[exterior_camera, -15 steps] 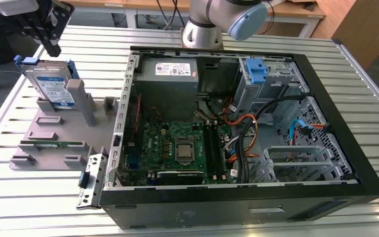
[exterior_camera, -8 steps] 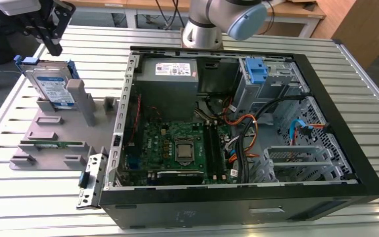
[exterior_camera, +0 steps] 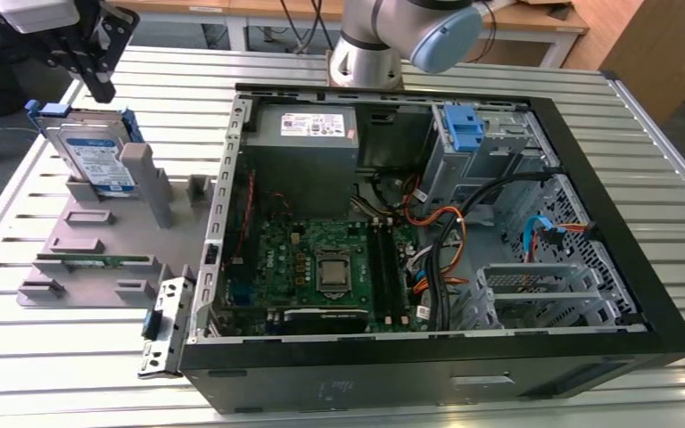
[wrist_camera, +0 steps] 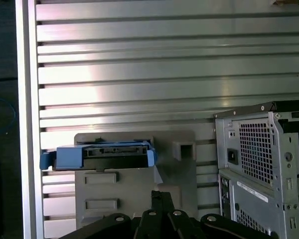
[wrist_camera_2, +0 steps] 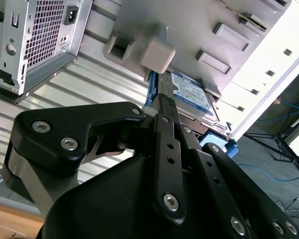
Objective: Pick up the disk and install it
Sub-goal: 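Reach for the disk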
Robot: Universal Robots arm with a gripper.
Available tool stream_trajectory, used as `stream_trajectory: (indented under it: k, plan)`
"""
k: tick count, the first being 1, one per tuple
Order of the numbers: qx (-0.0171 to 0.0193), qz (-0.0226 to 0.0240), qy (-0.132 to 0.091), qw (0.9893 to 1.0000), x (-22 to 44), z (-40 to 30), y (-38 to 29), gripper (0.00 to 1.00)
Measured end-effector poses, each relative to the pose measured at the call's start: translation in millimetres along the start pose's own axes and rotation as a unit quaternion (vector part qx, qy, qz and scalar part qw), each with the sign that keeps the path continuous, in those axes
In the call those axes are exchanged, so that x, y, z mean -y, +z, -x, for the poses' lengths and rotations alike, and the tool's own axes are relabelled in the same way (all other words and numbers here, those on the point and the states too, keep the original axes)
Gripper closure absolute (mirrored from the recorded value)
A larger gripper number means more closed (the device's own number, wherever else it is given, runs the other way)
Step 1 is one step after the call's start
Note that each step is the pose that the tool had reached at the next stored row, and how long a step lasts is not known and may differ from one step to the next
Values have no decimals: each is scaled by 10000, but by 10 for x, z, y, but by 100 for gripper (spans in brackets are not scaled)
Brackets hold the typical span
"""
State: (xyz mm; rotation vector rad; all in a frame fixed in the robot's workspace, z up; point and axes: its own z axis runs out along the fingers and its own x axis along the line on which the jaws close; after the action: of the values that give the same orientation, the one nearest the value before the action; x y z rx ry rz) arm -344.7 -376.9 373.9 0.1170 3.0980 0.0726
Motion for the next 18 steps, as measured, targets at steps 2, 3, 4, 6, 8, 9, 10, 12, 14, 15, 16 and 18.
stream_trajectory:
  k: [2,3,4,6,8,9,10,12,14,15,16,18]
  plan:
    - [-1,0,0,10000,-5,-5,8,89]
    - [-1,0,0,10000,-8,-8,12,89]
    - [-1,0,0,10000,-9,-16,17,89]
    - [0,0,0,10000,-15,-39,24,89]
    - [0,0,0,10000,-21,-63,32,89]
    - [0,0,0,10000,-23,-75,36,89]
    - [1,0,0,10000,-26,-89,42,89]
    - [0,0,0,10000,-33,-112,53,89]
    - [1,0,0,10000,-38,-132,69,89]
    - [0,0,0,10000,-40,-140,79,89]
    - [0,-1,0,10000,-41,-148,89,89]
    - [0,-1,0,10000,-44,-158,107,89]
